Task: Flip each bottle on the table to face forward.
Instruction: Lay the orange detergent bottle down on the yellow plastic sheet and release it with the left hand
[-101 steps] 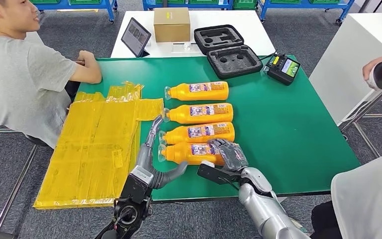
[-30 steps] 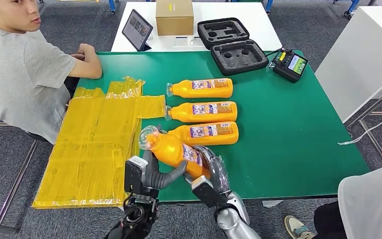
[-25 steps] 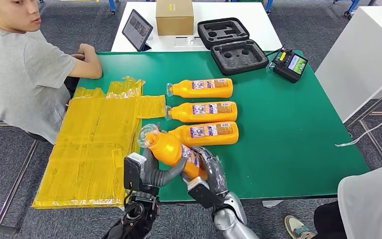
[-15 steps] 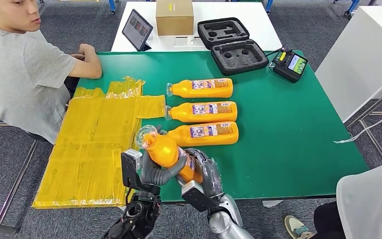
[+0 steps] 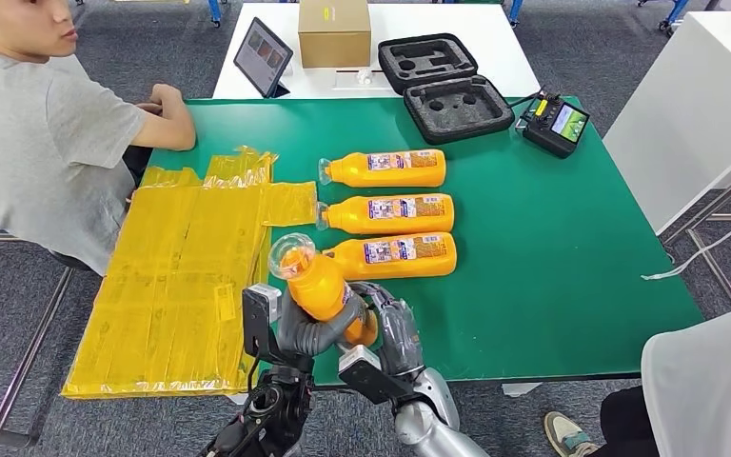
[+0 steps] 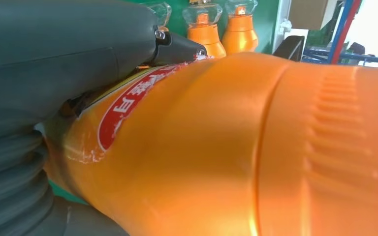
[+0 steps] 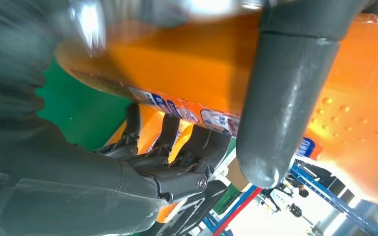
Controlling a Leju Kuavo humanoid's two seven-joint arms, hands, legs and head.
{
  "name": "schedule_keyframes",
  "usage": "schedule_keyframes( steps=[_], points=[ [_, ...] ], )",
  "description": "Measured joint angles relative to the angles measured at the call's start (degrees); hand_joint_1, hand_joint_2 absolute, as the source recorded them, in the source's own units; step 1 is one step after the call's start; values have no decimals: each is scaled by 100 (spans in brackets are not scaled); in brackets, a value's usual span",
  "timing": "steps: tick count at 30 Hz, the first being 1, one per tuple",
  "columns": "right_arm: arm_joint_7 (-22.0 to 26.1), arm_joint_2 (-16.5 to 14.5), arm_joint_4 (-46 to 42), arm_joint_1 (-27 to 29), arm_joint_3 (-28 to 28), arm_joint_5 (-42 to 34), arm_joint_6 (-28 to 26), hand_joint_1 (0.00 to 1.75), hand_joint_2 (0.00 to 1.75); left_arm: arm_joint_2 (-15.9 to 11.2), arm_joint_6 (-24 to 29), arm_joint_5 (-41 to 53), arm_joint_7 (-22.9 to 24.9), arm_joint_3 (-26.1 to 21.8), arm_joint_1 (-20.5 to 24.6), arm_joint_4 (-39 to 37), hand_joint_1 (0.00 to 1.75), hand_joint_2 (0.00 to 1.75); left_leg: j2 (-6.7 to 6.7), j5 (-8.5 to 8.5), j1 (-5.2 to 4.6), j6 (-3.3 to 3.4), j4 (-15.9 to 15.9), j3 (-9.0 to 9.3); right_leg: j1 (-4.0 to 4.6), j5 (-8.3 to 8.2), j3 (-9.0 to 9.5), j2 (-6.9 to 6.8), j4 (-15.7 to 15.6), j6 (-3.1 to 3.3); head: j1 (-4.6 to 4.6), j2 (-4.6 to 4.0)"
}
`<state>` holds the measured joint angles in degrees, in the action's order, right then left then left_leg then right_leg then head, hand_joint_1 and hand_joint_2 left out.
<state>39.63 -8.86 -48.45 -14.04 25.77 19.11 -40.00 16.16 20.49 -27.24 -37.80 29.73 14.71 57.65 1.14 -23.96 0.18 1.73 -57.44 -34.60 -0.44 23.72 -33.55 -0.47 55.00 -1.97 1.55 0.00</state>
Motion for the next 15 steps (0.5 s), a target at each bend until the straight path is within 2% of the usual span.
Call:
schedule_keyframes(
  steps=[1, 3, 5, 7, 8, 9, 12, 15],
  points=[
    [-1, 8, 5, -7, 19, -40, 2, 149, 175, 1, -21, -25, 8, 5, 23, -34, 175, 175, 0, 0, 0, 0, 0, 0, 0, 0, 0, 0, 0, 0, 0, 0],
    [0, 26, 18, -24, 57, -112, 9, 96, 175, 1, -49, -58, 14, 10, 63, -91, 175, 175, 0, 0, 0, 0, 0, 0, 0, 0, 0, 0, 0, 0, 1, 0],
    [1, 39, 34, -37, 91, -165, 24, 82, 175, 1, -55, -77, 13, 10, 95, -133, 175, 175, 0, 0, 0, 0, 0, 0, 0, 0, 0, 0, 0, 0, 1, 0],
    [3, 45, 60, -51, 122, -226, 56, 87, 175, 1, -55, -98, 6, 7, 119, -157, 175, 175, -1, 0, 1, 0, 0, -1, 1, 0, 0, -1, 1, 0, 0, 0],
    [4, 45, 75, -62, 138, -261, 75, 72, 175, 1, -56, -110, -2, 4, 126, -162, 175, 175, -1, 0, 1, 0, 0, -1, 1, 0, 0, -1, 1, 0, 1, 0],
    [7, 46, 90, -74, 160, -299, 93, 49, 175, 1, -57, -118, -12, 1, 129, -163, 175, 175, -1, 0, 1, 0, 0, -1, 1, 0, 0, -1, 1, 0, 1, 0],
    [16, 49, 123, -99, 229, -370, 109, 2, 175, -4, -60, -130, -41, -11, 135, -163, 175, 175, -2, 0, 1, 0, 0, -1, 0, 0, 0, -2, 1, 0, 0, 0],
    [29, 52, 139, -108, 290, -432, 108, 0, 175, -7, -66, -154, -41, -18, 140, -163, 175, 175, -2, 0, 0, 0, 0, -2, 0, 0, 0, -2, 1, 0, 0, 0]
  ],
)
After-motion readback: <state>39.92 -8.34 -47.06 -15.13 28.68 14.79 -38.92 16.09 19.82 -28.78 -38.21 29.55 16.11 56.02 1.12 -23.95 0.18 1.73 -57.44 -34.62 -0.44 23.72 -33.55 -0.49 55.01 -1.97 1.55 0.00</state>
